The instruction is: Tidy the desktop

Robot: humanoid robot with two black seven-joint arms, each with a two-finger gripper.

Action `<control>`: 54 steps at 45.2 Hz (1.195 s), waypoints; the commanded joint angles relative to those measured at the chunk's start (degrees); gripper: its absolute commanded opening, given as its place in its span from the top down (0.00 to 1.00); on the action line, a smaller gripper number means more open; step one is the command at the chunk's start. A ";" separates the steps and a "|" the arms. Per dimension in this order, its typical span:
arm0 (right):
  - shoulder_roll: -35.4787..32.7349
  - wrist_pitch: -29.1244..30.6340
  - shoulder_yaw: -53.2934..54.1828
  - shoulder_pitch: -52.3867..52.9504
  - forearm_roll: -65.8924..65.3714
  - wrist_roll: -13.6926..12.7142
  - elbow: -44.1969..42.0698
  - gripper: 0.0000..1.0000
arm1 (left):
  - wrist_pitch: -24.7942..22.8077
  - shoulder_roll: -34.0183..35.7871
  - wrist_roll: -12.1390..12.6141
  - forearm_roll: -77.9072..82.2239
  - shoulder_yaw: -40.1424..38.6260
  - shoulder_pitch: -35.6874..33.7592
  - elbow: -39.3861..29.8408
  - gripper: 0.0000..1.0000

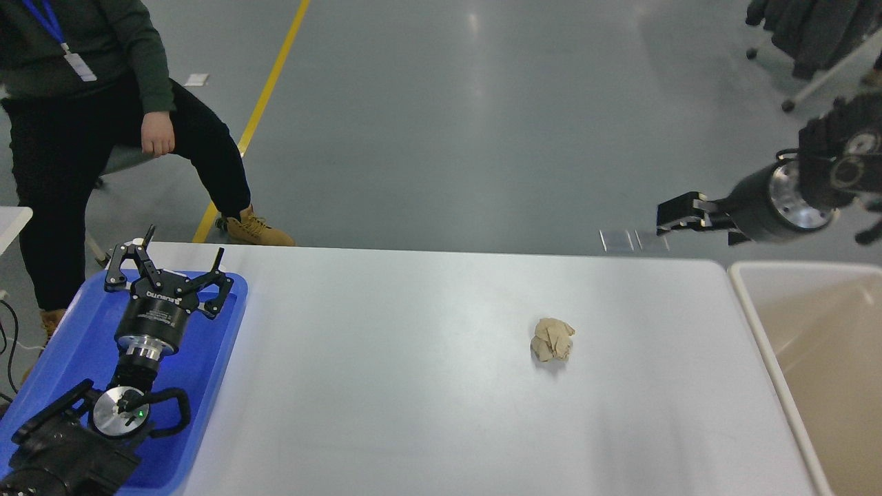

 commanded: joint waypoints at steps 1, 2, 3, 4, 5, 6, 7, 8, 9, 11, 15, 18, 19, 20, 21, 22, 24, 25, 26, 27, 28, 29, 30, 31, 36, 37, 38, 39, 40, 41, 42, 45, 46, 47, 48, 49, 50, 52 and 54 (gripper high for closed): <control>14.34 0.26 -2.93 4.85 5.45 0.27 3.59 0.00 | 0.01 -0.02 0.00 -0.01 -0.06 0.03 0.00 0.01; 15.30 0.34 -2.93 4.85 6.07 0.27 3.59 0.00 | 0.01 -0.02 0.00 -0.01 -0.06 0.03 0.00 0.01; 16.10 0.34 -2.85 4.94 6.60 0.27 3.59 0.00 | 0.01 -0.02 0.00 -0.01 -0.06 0.03 0.00 0.01; 16.89 0.34 -2.76 4.94 7.04 0.27 3.59 0.00 | 0.01 -0.02 0.00 -0.01 -0.06 0.03 0.00 0.01; 17.68 0.34 -2.67 5.03 7.21 0.27 3.59 0.00 | 0.01 -0.02 0.00 -0.01 -0.06 0.03 0.00 0.01; 18.38 0.34 -2.67 5.03 7.39 0.27 3.59 0.00 | 0.01 -0.02 0.00 -0.01 -0.06 0.03 0.00 0.01; 19.09 0.43 -2.58 5.03 7.39 0.27 3.59 0.00 | 0.01 -0.02 0.00 -0.01 -0.06 0.03 0.00 0.01; 19.62 0.69 -2.49 5.11 7.48 0.27 3.59 0.00 | 0.01 -0.02 0.00 -0.01 -0.06 0.03 0.00 0.01; 20.14 0.96 -2.41 5.12 7.48 0.27 3.59 0.00 | 0.01 -0.02 0.00 -0.01 -0.06 0.03 0.00 0.01; 21.11 1.66 -2.06 5.20 7.48 0.27 3.59 0.00 | 0.01 -0.02 0.00 -0.01 -0.06 0.03 0.00 0.01; 23.48 5.17 -1.70 5.20 7.48 0.45 3.33 0.00 | 0.01 -0.02 0.00 -0.01 -0.06 0.03 0.00 0.01; 25.07 7.02 -1.53 5.03 7.48 0.80 2.98 0.00 | 0.01 -0.02 0.00 -0.01 -0.06 0.03 0.00 0.01; 25.42 7.37 -1.53 4.94 7.48 0.80 2.89 0.00 | 0.01 -0.11 0.00 -0.01 -0.06 0.03 0.00 0.01; 25.60 7.81 -1.35 4.85 7.57 0.71 2.80 0.00 | 0.01 -0.11 0.00 -0.01 -0.06 0.03 0.00 0.01; 25.77 8.16 -1.18 4.85 7.66 0.80 2.71 0.00 | 0.01 -0.11 0.00 -0.01 -0.06 0.03 0.00 0.01; 25.95 8.60 -1.00 4.85 8.00 0.71 2.71 0.00 | 0.01 -0.11 0.00 -0.01 -0.06 0.03 0.00 0.01; 26.21 9.74 -0.91 4.85 8.97 0.80 2.63 0.00 | 0.01 -0.11 0.00 -0.01 -0.06 0.03 0.00 0.01; 26.39 10.71 -0.91 4.85 9.76 0.80 2.63 0.00 | 0.01 -0.11 0.00 -0.01 -0.15 0.03 0.00 0.01; 26.48 11.67 -0.91 4.85 10.55 0.71 2.54 0.00 | 0.01 -0.11 0.00 -0.01 -0.06 0.03 0.00 0.01; 26.48 12.64 -1.00 4.85 11.34 0.71 2.54 0.00 | 0.01 -0.11 0.00 -0.01 -0.15 0.03 0.00 0.01; 26.48 13.43 -1.09 4.94 11.96 0.71 2.54 0.00 | 0.01 -0.11 0.00 -0.01 -0.15 0.03 0.00 0.01; 26.48 14.22 -1.09 5.11 12.40 0.71 2.54 0.00 | 0.01 -0.11 0.00 -0.01 -0.15 0.03 0.00 0.01; 26.48 14.75 -1.17 5.20 12.66 0.71 2.54 0.00 | 0.01 -0.11 0.00 -0.01 -0.15 0.03 0.00 0.01; 26.39 15.11 -1.26 5.29 12.93 0.71 2.54 0.00 | 0.01 -0.11 0.00 -0.01 -0.15 0.03 0.00 0.01; 26.13 16.60 -1.79 5.47 14.25 0.71 2.45 0.00 | 0.01 -0.11 0.00 -0.01 -0.15 0.03 0.00 0.01; 26.12 17.21 -1.96 5.47 14.33 0.71 2.45 0.00 | 0.01 -0.11 0.00 -0.01 -0.15 0.03 0.00 0.01; 25.95 17.83 -2.23 5.55 14.42 0.71 2.45 0.00 | 0.01 -0.11 0.00 -0.01 -0.15 0.03 0.00 0.01; 25.86 18.53 -2.58 5.73 14.51 0.71 2.45 0.00 | 0.01 -0.11 0.00 -0.01 -0.15 0.03 0.00 0.01; 25.86 19.15 -2.84 6.17 14.69 0.71 2.45 0.00 | 0.01 -0.11 0.00 -0.01 -0.15 0.03 0.00 0.01; 25.69 20.28 -3.45 7.04 14.60 0.71 2.45 0.00 | 0.01 -0.11 0.00 -0.01 -0.15 0.03 0.00 0.01; 25.60 20.90 -3.89 7.48 14.60 0.71 2.45 0.00 | 0.01 -0.11 0.00 -0.01 -0.15 0.03 0.00 0.01; 24.72 22.05 -4.69 8.45 14.86 0.71 2.45 0.00 | 0.01 -0.11 0.00 -0.01 -0.15 0.03 0.00 0.01; 24.28 22.40 -4.78 8.63 14.78 0.71 2.45 0.00 | 0.01 -0.11 0.00 -0.01 -0.15 0.03 0.00 0.01; 23.84 22.67 -4.87 8.98 14.60 0.71 2.45 0.00 | 0.01 -0.11 0.00 -0.01 -0.15 0.03 0.00 0.01; 23.58 22.84 -5.04 9.33 14.51 0.63 2.45 0.00 | 0.01 -0.11 0.00 -0.01 -0.15 0.03 0.00 0.01; 23.31 23.11 -5.22 9.77 14.51 0.62 2.45 0.00 | 0.01 -0.11 0.00 -0.01 -0.15 0.03 0.00 0.01; 23.14 23.37 -5.57 10.30 14.51 0.62 2.45 0.00 | 0.01 -0.11 0.00 -0.01 -0.15 0.03 0.00 0.01; 22.79 24.33 -6.36 11.61 14.51 0.62 2.45 0.00 | 0.01 -0.11 0.00 -0.01 -0.15 0.03 0.00 0.01; 22.35 25.21 -6.97 12.76 14.51 0.62 2.45 0.00 | 0.01 -0.11 0.00 -0.01 -0.24 0.03 0.00 0.01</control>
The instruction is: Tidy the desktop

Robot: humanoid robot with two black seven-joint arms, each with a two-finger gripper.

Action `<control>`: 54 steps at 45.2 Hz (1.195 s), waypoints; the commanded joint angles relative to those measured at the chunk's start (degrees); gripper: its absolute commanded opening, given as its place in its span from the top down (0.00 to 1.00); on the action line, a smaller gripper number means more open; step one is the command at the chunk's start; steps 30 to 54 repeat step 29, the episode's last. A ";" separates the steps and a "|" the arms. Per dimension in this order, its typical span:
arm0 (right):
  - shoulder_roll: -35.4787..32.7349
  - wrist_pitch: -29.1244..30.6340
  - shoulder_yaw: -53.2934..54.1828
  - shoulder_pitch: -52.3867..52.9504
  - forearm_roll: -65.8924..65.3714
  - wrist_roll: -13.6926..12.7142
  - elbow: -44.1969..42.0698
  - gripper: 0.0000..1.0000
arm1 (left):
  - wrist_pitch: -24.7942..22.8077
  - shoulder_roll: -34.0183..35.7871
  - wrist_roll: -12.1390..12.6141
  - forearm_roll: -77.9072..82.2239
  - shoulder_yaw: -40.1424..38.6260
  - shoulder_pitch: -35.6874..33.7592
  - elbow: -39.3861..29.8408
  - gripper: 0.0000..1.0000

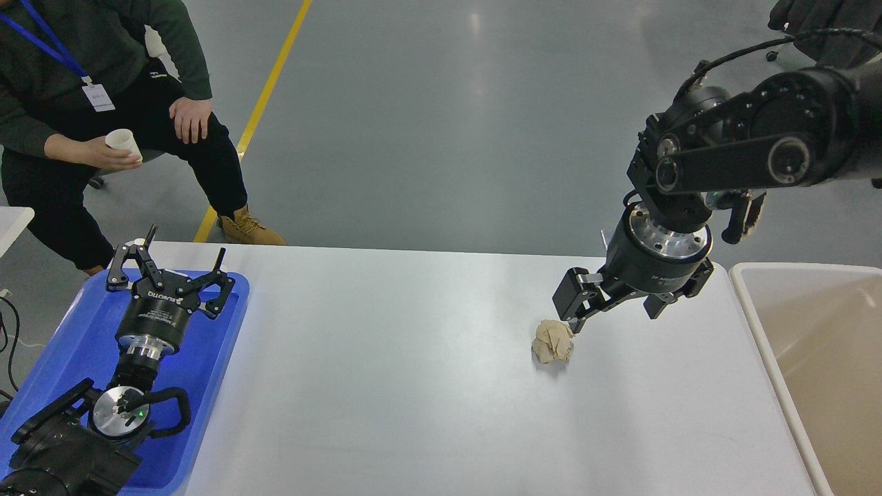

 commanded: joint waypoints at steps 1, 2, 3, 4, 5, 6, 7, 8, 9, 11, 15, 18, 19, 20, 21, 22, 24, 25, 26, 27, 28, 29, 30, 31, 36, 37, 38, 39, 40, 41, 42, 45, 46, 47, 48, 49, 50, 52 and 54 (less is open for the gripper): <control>-2.09 5.16 -2.91 4.62 0.52 -0.07 -0.03 0.00 | 0.00 0.00 0.00 0.00 -0.09 0.00 0.00 0.01; -2.35 5.43 -2.91 4.88 0.52 -0.07 -0.11 0.00 | 0.00 0.00 0.00 0.00 -0.18 0.00 0.00 0.01; -2.53 5.69 -2.91 5.06 0.52 -0.07 -0.03 0.00 | 0.00 0.00 0.00 0.00 -0.18 0.00 0.00 0.01; -2.62 5.87 -2.91 5.23 0.52 -0.07 -0.03 0.00 | 0.00 0.00 0.00 0.00 -0.18 0.00 0.00 0.01; -2.62 5.96 -2.91 5.41 0.52 -0.07 -0.03 0.00 | 0.00 0.00 0.00 0.00 -0.27 0.09 0.00 0.01; -2.62 6.04 -3.00 5.58 0.52 -0.16 -0.03 0.00 | 0.00 0.00 0.00 0.00 -0.27 0.00 0.00 0.01; -2.53 6.04 -3.00 5.76 0.52 -0.25 -0.03 0.00 | 0.00 0.00 0.00 0.00 -0.27 0.09 0.00 0.01; -2.53 6.04 -3.00 5.93 0.52 -0.25 -0.03 0.00 | 0.00 0.00 0.00 0.00 -0.27 0.09 0.00 0.01; -2.44 6.04 -3.00 6.11 0.52 -0.25 -0.03 0.00 | 0.00 0.00 0.00 0.00 -0.27 0.09 0.00 0.01; -2.36 6.04 -3.00 6.38 0.52 -0.42 -0.03 0.00 | 0.00 0.00 0.00 0.00 -0.36 0.00 0.00 0.01; -2.27 6.04 -3.00 6.82 0.52 -0.51 -0.11 0.00 | 0.00 0.00 0.00 0.00 -0.36 0.09 0.00 0.01; -2.18 6.04 -3.09 6.99 0.43 -0.51 -0.11 0.00 | 0.00 0.00 0.00 0.00 -0.44 0.09 0.00 0.01; -2.18 6.04 -3.09 6.99 0.43 -0.51 -0.11 0.00 | 0.00 0.00 0.00 0.00 -0.44 0.09 0.00 0.01; -2.09 6.04 -3.09 6.99 0.43 -0.51 -0.11 0.00 | 0.00 0.00 0.00 0.00 -0.44 0.09 0.00 0.01; -2.09 6.04 -3.09 6.99 0.35 -0.51 -0.11 0.00 | 0.00 0.00 0.00 0.00 -0.44 0.09 0.00 0.01; -2.09 6.13 -3.09 6.99 0.17 -0.60 -0.11 0.00 | 0.00 0.00 0.00 0.00 -0.44 0.09 0.00 0.01; -2.00 6.13 -3.18 6.99 0.00 -0.51 -0.20 0.00 | 0.00 0.00 0.00 0.00 -0.44 0.09 0.00 0.01; -2.00 6.13 -3.26 6.99 -0.09 -0.51 -0.20 0.00 | 0.00 0.00 0.00 -0.09 -0.44 0.09 0.00 0.01; -1.83 6.13 -3.26 6.99 -0.18 -0.51 -0.29 0.00 | 0.00 0.00 0.00 0.00 -0.44 0.09 0.00 0.01; -1.83 6.13 -3.26 6.99 -0.18 -0.51 -0.29 0.00 | 0.00 0.00 0.00 0.00 -0.44 0.00 0.00 0.01; -1.83 6.05 -3.26 6.99 -0.18 -0.51 -0.38 0.00 | 0.00 0.00 0.00 0.00 -0.44 0.09 0.00 0.01; -1.74 6.13 -3.35 6.99 -0.18 -0.51 -0.38 0.00 | 0.00 0.00 0.00 0.00 -0.44 0.09 0.00 0.01; -1.74 6.13 -3.35 6.99 -0.18 -0.51 -0.38 0.00 | 0.00 0.00 0.00 0.00 -0.44 0.09 0.00 0.01; -1.74 6.13 -3.35 6.99 -0.18 -0.51 -0.38 0.00 | 0.00 0.00 0.00 0.00 -0.44 0.09 0.00 0.01; -1.74 6.13 -3.35 6.99 -0.18 -0.51 -0.38 0.00 | 0.00 0.00 0.00 0.00 -0.44 0.09 0.00 0.01; -1.74 6.13 -3.35 6.99 -0.18 -0.51 -0.38 0.00 | 0.00 0.00 0.00 0.00 -0.44 0.09 0.00 0.01; -1.74 6.13 -3.35 6.99 -0.18 -0.51 -0.38 0.00 | 0.00 0.00 0.00 0.00 -0.44 0.09 0.00 0.01; -1.74 6.13 -3.35 6.99 -0.18 -0.51 -0.38 0.00 | 0.00 0.00 0.00 0.00 -0.44 0.09 0.00 0.01; -1.74 6.13 -3.35 6.99 -0.18 -0.51 -0.38 0.00 | 0.00 0.00 0.00 0.00 -0.44 0.09 0.00 0.01; -1.74 6.13 -3.35 6.99 -0.18 -0.51 -0.38 0.00 | 0.00 0.00 0.00 0.00 -0.44 0.09 0.00 0.01; -1.74 6.13 -3.35 6.99 -0.18 -0.51 -0.38 0.00 | 0.00 0.00 0.00 0.00 -0.44 0.09 0.00 0.01; -1.74 6.13 -3.35 6.99 -0.18 -0.51 -0.38 0.00 | 0.00 0.00 0.00 0.00 -0.44 0.09 0.00 0.01; -1.74 6.13 -3.35 6.99 -0.18 -0.51 -0.38 0.00 | 0.00 0.00 0.00 0.00 -0.44 0.09 0.00 0.01; -1.74 6.13 -3.35 6.99 -0.18 -0.51 -0.38 0.00 | 0.00 0.00 0.00 0.00 -0.44 0.09 0.00 0.01; -1.74 6.13 -3.35 6.99 -0.18 -0.51 -0.38 0.00 | 0.00 0.00 0.00 0.00 -0.44 0.09 0.00 0.01; -1.74 6.13 -3.35 6.99 -0.18 -0.51 -0.38 0.00 | 0.00 0.00 0.00 0.00 -0.44 0.09 0.00 0.01; -1.74 6.13 -3.35 6.99 -0.18 -0.51 -0.38 0.00 | 0.00 0.00 0.00 0.00 -0.44 0.09 0.00 0.01; -1.74 6.13 -3.35 6.99 -0.18 -0.51 -0.38 0.00 | 0.00 0.00 0.00 0.00 -0.44 0.09 0.00 0.01; -1.74 6.13 -3.35 6.99 -0.18 -0.51 -0.38 0.00 | 0.00 0.00 0.00 0.00 -0.44 0.09 0.00 0.01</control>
